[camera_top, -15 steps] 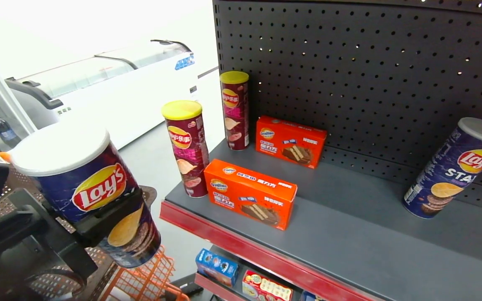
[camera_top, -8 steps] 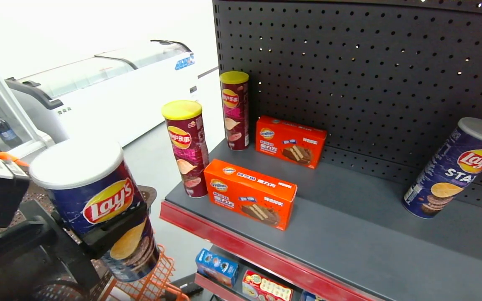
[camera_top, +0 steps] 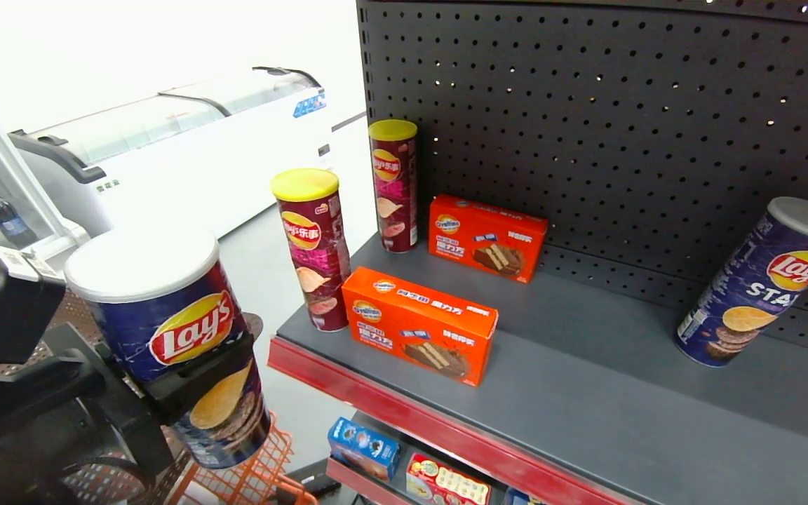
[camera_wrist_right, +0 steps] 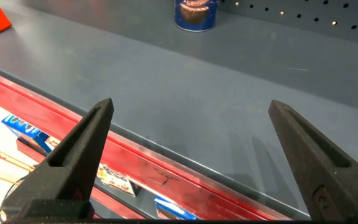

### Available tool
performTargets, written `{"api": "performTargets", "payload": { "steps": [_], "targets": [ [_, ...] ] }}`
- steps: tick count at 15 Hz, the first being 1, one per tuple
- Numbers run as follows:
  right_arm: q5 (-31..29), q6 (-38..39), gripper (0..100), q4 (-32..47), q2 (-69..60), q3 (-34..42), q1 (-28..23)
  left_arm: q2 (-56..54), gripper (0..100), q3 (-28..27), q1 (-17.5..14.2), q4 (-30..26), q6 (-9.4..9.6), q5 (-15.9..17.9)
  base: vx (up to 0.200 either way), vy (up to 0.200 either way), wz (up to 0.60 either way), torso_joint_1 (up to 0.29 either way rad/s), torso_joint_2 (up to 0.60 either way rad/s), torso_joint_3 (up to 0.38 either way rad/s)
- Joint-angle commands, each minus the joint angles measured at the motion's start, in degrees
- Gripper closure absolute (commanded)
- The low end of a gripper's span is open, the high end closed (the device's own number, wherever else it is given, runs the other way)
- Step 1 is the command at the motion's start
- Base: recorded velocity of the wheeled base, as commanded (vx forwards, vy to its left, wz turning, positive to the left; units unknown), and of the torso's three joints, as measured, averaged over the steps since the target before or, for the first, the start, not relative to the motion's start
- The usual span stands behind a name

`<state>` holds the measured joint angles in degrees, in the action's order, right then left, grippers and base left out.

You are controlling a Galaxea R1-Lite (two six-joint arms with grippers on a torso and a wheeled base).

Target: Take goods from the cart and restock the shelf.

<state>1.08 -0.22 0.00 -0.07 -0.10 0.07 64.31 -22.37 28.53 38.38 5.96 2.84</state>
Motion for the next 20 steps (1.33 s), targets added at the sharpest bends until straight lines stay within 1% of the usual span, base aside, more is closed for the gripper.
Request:
{"api": "performTargets", "payload": {
  "steps": [1, 2, 3, 4, 5, 7, 8, 11, 13, 17, 20],
  "targets": [
    [0.06, -0.04, 0, 0.00, 0.07, 0.01, 0.01, 0.82, 100, -0.83, 0.04, 0.03, 0.02, 0.94, 0.000, 0.000, 0.00, 0.000, 0.00, 0.000],
    [0.06, -0.04, 0, 0.00, 0.07, 0.01, 0.01, 1.61, 100, -1.45, 0.13, 0.12, 0.02, 1.20, 0.000, 0.000, 0.00, 0.000, 0.00, 0.000],
    [0.06, -0.04, 0, 0.00, 0.07, 0.01, 0.01, 2.14, 100, -2.06, 0.30, 0.12, 0.02, 2.26, 0.000, 0.000, 0.00, 0.000, 0.00, 0.000],
    [0.06, 0.04, 0, 0.00, 0.07, 0.01, 0.01, 2.32, 100, -2.42, 0.74, 0.12, 0.02, 3.40, 0.000, 0.000, 0.00, 0.000, 0.00, 0.000],
    [0.06, 0.04, 0, 0.00, 0.07, 0.01, 0.01, 3.02, 100, -2.94, 0.92, 0.21, 0.02, 5.42, 0.000, 0.000, 0.00, 0.000, 0.00, 0.000],
    [0.06, -0.04, 0, 0.00, 0.07, 0.01, 0.01, 3.81, 100, -3.47, 1.53, 0.30, 0.02, 7.00, 0.000, 0.000, 0.00, 0.000, 0.00, 0.000],
    [0.06, 0.04, 0, 0.00, 0.07, 0.01, 0.01, 4.60, 100, -3.73, 1.97, 0.47, 0.02, 8.94, 0.000, 0.000, 0.00, 0.000, 0.00, 0.000],
    [0.06, 0.04, 0, 0.00, 0.07, 0.01, 0.01, 6.10, 100, -4.96, 2.24, 0.56, 0.10, 11.22, 0.000, 0.000, 0.00, 0.000, 0.00, 0.000],
    [0.06, 0.04, 0, 0.00, 0.07, 0.01, 0.01, 6.97, 100, -6.19, 2.24, 0.56, 0.28, 13.51, 0.000, 0.000, -0.60, 0.002, 0.00, -0.002],
    [0.06, -0.04, 0, 0.00, 0.07, 0.01, 0.01, 7.06, 100, -6.63, 2.59, 0.56, 0.28, 14.56, 0.000, 0.000, -0.60, 0.000, 0.00, 0.002],
    [0.06, 0.04, 0, 0.00, 0.07, 0.01, 0.01, 6.89, 100, -6.81, 2.50, 0.56, 0.19, 14.91, 0.000, 0.000, 0.00, 0.000, 0.00, 0.000]
  ]
}}
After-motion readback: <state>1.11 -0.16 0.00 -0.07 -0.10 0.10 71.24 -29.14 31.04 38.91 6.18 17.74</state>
